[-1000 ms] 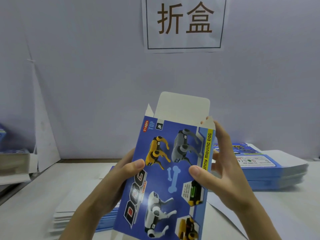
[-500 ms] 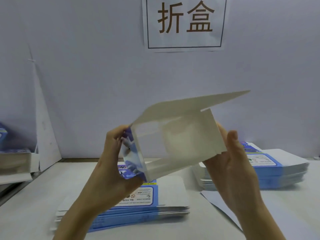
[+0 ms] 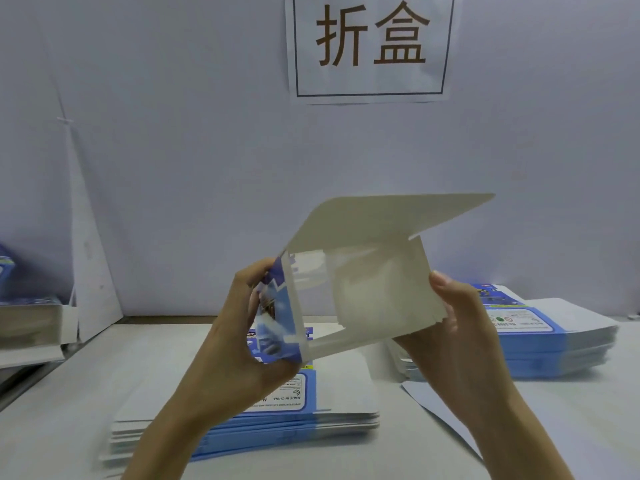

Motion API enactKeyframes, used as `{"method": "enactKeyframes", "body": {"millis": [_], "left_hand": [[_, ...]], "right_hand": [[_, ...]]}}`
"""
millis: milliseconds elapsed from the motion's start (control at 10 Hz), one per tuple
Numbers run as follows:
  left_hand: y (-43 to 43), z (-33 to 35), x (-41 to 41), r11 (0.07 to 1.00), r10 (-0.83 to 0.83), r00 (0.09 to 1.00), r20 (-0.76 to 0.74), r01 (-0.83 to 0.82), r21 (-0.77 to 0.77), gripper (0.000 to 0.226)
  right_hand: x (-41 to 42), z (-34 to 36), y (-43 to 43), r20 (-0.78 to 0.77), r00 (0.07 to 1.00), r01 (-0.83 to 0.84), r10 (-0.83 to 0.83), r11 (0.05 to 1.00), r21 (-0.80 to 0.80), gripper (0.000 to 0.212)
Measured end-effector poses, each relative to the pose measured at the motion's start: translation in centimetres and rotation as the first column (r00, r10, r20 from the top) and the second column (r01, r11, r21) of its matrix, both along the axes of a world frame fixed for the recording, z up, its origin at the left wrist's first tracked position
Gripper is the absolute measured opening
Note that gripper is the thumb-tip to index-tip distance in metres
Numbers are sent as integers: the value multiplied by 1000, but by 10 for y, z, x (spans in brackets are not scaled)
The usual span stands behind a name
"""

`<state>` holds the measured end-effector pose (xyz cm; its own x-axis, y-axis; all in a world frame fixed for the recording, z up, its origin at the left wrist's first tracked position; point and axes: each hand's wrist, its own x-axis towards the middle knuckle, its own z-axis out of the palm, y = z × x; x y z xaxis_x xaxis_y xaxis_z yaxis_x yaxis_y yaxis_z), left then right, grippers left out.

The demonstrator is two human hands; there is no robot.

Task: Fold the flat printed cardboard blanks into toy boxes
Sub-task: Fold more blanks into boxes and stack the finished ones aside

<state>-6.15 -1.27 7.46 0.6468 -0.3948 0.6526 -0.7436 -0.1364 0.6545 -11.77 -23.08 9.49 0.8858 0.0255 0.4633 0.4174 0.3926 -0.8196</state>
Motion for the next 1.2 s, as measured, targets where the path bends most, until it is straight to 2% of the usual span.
{"method": "enactKeyframes", "body": {"millis": [100,200,300,400,500,600,700,800,900,1000,1100,1200], "left_hand": [[-8,2,-4,995,88,995,-37,-90,-31,100],[-11,3,-6,999,37,981,-190,-34,20,105],[-13,2,-7,975,-213,877,-431,165,-146,126],[-13,-2,-5,913,-368,753,-545,181,-366,136],[-21,7,-18,904,-412,714,-566,240,-354,109],[-19,3,-20,970,-239,877,-417,193,-148,38],[-19,6,-21,978,-206,922,-327,182,-102,35],[-38,17,-22,960,-180,798,-575,14,-281,40],[-42,18,-23,953,-203,760,-617,10,-302,47],[-45,20,-25,974,-166,819,-549,48,-222,88],[-49,27,-19,994,-25,860,-509,-31,-101,175],[-45,23,-14,991,-53,839,-542,-22,-131,172]], "right_hand": [[4,-4,3,-77,993,96,-94,995,15,28],[6,-6,4,-82,983,160,-165,985,-66,38],[7,-5,5,-86,973,192,-214,958,-215,47],[10,-12,4,-123,962,209,-244,947,-244,49],[13,-20,6,-196,954,189,-227,962,-198,47],[27,-21,7,-288,935,185,-209,977,-110,42],[33,-26,5,-308,933,184,-187,982,-39,29],[29,-34,1,-264,961,100,-78,992,72,54],[30,-40,3,-252,957,138,-145,989,-44,35],[31,-39,6,-201,892,341,-405,894,-291,55],[32,-41,4,-151,867,400,-475,844,-358,49],[32,-40,4,-125,877,390,-465,838,-382,28]]}}
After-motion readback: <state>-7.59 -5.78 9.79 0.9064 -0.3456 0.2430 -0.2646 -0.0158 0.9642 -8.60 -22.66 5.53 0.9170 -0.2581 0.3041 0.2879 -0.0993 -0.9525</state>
